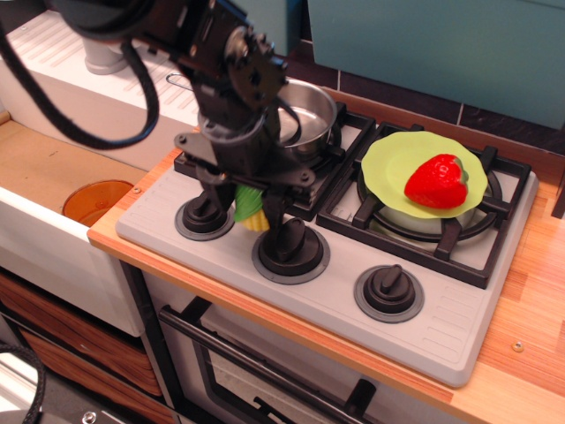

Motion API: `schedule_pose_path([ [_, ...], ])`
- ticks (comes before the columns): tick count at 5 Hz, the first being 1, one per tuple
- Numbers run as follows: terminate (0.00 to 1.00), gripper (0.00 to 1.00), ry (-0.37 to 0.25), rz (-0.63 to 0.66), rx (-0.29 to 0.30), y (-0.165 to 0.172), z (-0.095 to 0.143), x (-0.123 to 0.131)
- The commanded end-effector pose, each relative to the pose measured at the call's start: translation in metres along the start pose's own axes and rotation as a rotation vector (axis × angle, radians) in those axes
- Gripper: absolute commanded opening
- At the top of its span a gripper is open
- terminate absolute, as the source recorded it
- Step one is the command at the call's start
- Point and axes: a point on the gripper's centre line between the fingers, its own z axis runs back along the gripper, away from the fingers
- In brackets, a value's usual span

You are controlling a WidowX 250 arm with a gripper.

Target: Put strawberry on plate and corncob in pot or pan on stove

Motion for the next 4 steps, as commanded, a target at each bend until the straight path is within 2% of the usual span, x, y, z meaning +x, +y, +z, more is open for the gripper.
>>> schedule_pose_path([
  [1,0.0,0.0,0.015,-0.014,0.032,0.0,0.06,0.038],
  [3,0.0,0.0,0.022,-0.046,0.014,-0.002,0.062,0.077],
  [4,0.0,0.0,0.013,-0.071,-0.016,0.005,0.046,0.099],
])
